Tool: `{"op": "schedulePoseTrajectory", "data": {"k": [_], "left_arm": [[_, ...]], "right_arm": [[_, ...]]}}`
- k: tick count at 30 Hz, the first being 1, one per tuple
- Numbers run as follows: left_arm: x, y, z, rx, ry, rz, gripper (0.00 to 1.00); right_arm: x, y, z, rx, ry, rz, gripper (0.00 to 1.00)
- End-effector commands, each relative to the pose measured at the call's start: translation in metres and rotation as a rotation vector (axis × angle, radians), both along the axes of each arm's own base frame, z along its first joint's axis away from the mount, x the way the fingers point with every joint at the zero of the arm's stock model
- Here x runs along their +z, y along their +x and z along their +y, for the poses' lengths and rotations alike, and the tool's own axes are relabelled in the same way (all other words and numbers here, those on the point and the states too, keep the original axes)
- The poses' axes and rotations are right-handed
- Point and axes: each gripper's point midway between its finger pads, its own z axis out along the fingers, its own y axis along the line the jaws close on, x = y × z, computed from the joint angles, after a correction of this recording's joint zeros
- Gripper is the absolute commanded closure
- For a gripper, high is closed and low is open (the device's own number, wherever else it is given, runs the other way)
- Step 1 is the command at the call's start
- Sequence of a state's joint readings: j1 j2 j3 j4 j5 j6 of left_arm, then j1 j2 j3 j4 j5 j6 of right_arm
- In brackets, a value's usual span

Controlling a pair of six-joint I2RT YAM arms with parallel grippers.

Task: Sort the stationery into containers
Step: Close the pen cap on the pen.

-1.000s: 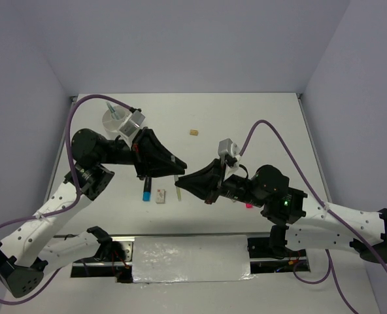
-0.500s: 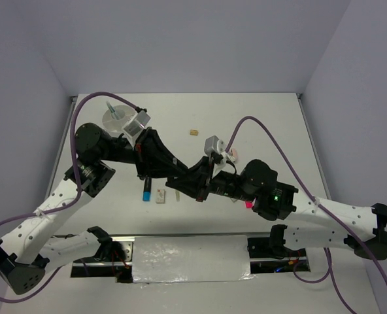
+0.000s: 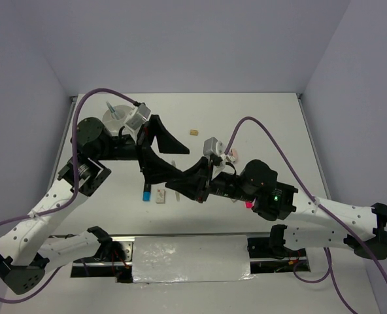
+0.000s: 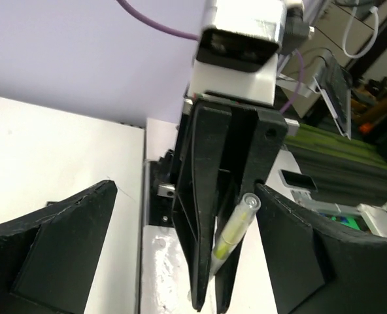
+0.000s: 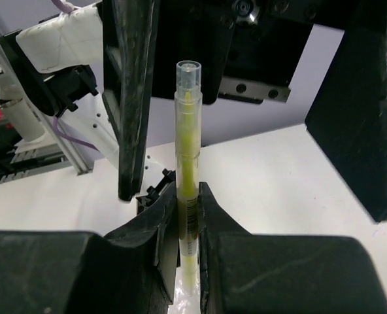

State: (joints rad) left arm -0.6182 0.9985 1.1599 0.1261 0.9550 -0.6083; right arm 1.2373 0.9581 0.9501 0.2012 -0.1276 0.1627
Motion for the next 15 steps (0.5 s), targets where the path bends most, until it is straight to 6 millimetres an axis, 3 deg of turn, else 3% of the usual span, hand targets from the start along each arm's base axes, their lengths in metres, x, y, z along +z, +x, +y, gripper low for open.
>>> {"op": "schedulePoseTrajectory", "data": {"k": [1,4,7,10,15], "left_arm": [[0.034,0.0,0.008,0.073,-0.057,-0.088,0.01],[0.037,0.007,0.01,0.125,-0.053,-0.082,0.01],[0.04,0.009,0.014,0.163,-0.061,-0.081,0.08],[0.042,0.005,0.015,0.152,-0.072,-0.085,0.22],[0.031,0.001,0.012,0.113,-0.056,-0.067,0.35]], "right_arm": [[0.018,-0.001,-0.003,-0.009,0.048,-0.033,1.0],[0.016,0.001,-0.005,-0.023,0.046,-0.03,1.0],[0.015,0.004,-0.006,-0.035,0.038,-0.03,1.0],[0.014,0.003,-0.004,-0.028,0.032,-0.028,1.0],[0.018,0.003,-0.005,-0.03,0.044,-0.03,1.0]]}}
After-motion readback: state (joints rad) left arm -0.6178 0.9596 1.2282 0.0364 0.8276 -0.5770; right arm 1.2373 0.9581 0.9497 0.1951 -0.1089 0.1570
